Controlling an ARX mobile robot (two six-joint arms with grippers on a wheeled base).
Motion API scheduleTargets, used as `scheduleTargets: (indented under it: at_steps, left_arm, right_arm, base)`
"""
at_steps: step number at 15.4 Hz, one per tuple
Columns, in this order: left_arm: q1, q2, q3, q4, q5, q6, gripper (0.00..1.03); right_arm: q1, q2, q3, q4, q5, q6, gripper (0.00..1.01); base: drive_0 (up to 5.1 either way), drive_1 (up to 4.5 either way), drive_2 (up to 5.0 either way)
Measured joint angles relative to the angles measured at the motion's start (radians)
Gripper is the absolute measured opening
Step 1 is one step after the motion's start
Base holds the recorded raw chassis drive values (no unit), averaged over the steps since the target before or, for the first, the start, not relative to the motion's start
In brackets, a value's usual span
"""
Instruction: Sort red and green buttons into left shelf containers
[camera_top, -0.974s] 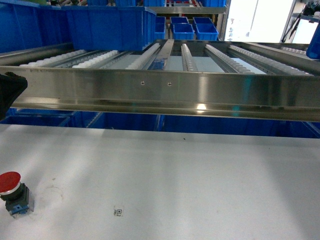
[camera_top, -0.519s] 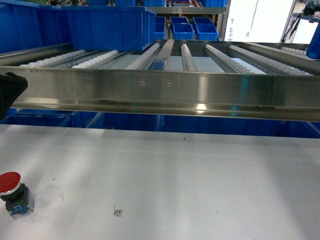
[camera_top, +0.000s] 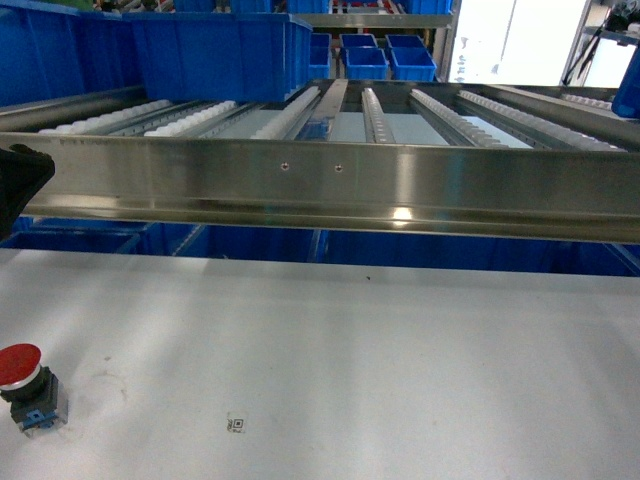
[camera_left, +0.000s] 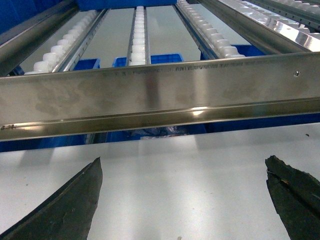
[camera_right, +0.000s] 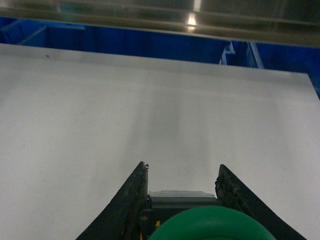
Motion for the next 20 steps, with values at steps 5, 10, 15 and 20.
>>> scheduleTargets:
  at_steps: [5, 10, 15, 20]
  left_arm:
    - [-0.004, 0.000, 0.000, 0.000, 0.000, 0.000, 0.98]
    - [-0.054, 0.042, -0.023, -0.015, -0.105, -0.002, 0.98]
    - [-0.074, 0.169, -0.057, -0.024, -0.258, -0.045, 0.98]
    - [-0.066, 0.273, -0.047, -0.026, -0.243, -0.107, 0.98]
  right_arm:
    - [-0.001, -0.451, -0.094, -0.252, -0.029, -0.047, 0.35]
    - [-0.001, -0.446, -0.094, -0.255, -0.029, -0.050, 0.35]
    - [-0.001, -0.446, -0.094, -0.255, -0.029, -0.050, 0.35]
    - [-0.001, -0.446, -0.095, -0.255, -0.029, -0.050, 0.35]
  base:
    - [0.0, 0.00, 0.0]
    - [0.0, 0.00, 0.0]
    - [0.0, 0.00, 0.0]
    - [0.0, 0.00, 0.0]
